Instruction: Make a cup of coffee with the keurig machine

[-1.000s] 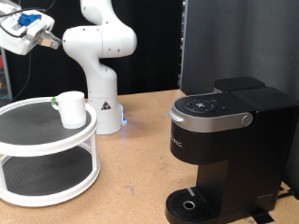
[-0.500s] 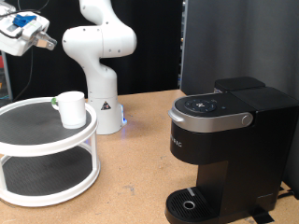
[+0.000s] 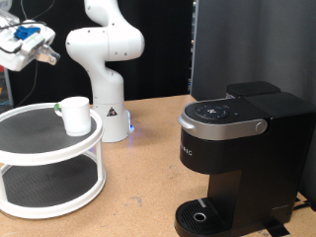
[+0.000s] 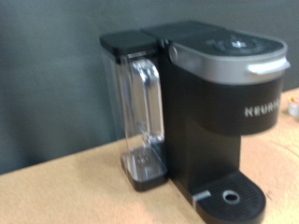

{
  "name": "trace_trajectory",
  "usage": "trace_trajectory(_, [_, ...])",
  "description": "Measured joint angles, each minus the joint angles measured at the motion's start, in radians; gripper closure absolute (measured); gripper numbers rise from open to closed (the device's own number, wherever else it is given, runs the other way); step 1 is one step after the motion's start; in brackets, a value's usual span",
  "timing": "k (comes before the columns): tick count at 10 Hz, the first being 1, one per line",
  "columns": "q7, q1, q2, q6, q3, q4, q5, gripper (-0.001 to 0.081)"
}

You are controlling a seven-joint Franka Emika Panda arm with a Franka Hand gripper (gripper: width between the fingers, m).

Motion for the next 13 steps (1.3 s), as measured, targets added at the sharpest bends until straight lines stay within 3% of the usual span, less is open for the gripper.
trace_trajectory(5, [-0.05,-0.003,0.002,0.047,-0.045,-0.056,-0.124,0.08])
trace_trajectory(12, [-0.112,-0.001,0.02,0.174,-0.106,-0.122,-0.135,0.0774])
trace_trajectory(13, [-0.123,-0.001,0.024,0.187,-0.113,-0.129,-0.135,0.0602])
